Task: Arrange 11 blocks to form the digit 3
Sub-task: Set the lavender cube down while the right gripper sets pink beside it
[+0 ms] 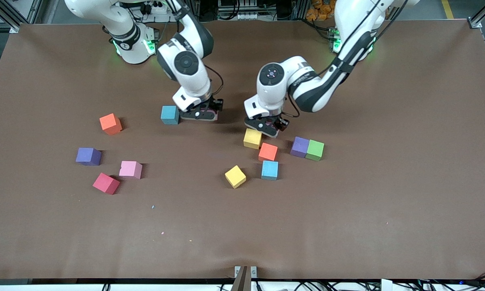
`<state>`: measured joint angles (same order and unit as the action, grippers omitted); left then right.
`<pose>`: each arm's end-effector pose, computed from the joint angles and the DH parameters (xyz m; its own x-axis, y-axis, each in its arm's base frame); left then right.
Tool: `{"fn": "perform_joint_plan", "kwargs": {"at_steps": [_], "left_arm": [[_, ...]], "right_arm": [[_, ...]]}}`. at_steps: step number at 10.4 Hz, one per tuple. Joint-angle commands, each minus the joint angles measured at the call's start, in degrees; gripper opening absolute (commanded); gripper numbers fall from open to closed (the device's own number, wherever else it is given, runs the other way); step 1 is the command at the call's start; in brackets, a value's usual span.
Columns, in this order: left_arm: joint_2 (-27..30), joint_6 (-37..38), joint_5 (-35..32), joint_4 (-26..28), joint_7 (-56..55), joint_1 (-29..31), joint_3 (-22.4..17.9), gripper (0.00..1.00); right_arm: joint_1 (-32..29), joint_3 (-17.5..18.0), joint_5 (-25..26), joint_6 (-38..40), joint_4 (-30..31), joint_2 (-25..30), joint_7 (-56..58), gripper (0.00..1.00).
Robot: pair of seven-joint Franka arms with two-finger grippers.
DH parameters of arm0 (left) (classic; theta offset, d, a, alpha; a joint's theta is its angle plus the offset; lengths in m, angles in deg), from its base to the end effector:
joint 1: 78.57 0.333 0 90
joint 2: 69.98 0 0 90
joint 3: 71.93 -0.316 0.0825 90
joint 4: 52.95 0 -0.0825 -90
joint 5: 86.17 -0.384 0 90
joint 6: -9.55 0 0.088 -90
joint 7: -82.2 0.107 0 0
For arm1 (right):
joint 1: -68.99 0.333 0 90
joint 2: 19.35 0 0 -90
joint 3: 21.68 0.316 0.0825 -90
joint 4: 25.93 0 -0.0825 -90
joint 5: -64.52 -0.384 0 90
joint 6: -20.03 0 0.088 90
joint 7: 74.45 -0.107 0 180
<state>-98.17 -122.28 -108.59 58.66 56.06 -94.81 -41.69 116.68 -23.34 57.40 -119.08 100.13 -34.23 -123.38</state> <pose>0.4365 -0.4294 0.2514 0.8359 -0.5481 -0.0307 -0.5489 -0.8341 -0.0544 0.3826 0.3972 0.2614 0.9867 -0.1433 -0.0762 -0.1453 -0.9892 -0.0202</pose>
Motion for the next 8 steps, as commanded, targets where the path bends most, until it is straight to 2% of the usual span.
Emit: {"fn": "perform_joint_plan", "kwargs": {"at_steps": [1,3,7,8], "left_arm": [[1.5,3.0,1.2,0.7,3.8,0.8,1.6,0.0],[1.6,4.6,1.4,0.6,7.8,0.9,2.9,0.0],[3.2,6.3,5.6,0.5,7.9,1.7,4.5,0.0],[3.5,6.7,6.8,0.5,7.9,1.7,4.4,0.0]], "right_arm": [[3.5,-0.3,-1.0,-2.0,-2.1,-4.4,-5.8,0.05],[5.7,-0.4,-2.3,-4.2,-2.6,-6.7,-6.5,0.05],[6.2,-0.4,-2.7,-7.4,-3.6,-10.0,-6.5,0.05],[6.2,-0.4,-2.8,-7.5,-4.2,-10.7,-6.5,0.11]]}}
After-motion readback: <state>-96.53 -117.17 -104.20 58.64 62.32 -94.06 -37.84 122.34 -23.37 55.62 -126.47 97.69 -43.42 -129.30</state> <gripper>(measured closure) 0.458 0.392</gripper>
